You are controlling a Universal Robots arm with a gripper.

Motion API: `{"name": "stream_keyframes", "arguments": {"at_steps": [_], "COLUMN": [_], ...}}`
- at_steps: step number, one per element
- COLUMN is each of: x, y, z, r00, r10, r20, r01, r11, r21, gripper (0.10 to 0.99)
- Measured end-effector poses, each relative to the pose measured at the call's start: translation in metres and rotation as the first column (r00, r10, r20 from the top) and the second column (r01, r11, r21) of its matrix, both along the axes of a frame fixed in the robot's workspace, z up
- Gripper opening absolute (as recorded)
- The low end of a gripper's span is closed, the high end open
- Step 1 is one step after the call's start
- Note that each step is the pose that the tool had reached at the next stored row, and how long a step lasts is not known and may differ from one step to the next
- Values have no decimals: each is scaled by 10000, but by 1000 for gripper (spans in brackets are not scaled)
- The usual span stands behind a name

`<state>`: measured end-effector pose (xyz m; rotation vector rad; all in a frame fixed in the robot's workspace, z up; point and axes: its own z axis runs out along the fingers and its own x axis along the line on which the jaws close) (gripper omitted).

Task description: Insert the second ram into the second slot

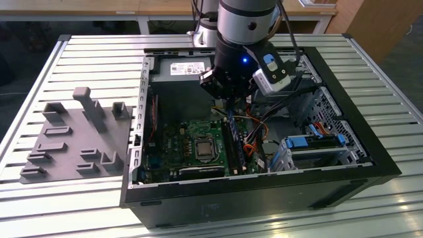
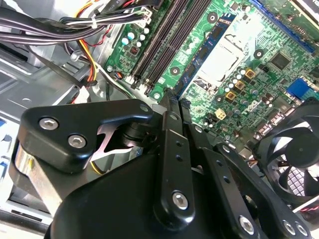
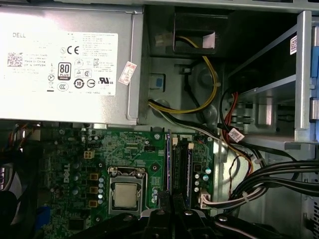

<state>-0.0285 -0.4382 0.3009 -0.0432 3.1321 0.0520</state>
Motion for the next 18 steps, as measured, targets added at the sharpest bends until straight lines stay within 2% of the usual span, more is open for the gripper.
{"name": "stream_keyframes", "arguments": {"at_steps": [18], "x": [0], "y": [-4], "z": [-71], "r00": [10000], "r10": [0], "r20": [0], "r01": [0], "r11": [10000], "r21": [-1], "gripper": [133]}}
